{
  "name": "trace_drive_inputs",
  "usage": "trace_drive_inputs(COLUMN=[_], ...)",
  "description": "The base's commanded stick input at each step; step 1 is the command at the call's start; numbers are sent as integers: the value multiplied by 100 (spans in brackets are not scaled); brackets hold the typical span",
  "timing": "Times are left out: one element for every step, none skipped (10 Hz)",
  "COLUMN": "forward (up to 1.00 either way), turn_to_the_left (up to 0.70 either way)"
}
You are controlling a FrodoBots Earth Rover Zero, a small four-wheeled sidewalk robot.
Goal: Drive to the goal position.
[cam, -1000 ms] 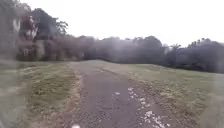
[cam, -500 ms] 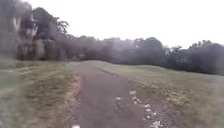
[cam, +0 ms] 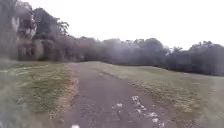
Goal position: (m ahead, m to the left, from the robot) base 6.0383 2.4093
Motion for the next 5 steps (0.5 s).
trace_drive_inputs(forward=[45, 45, 45, 45, 45], turn_to_the_left=[1, 1, 1, 1, 1])
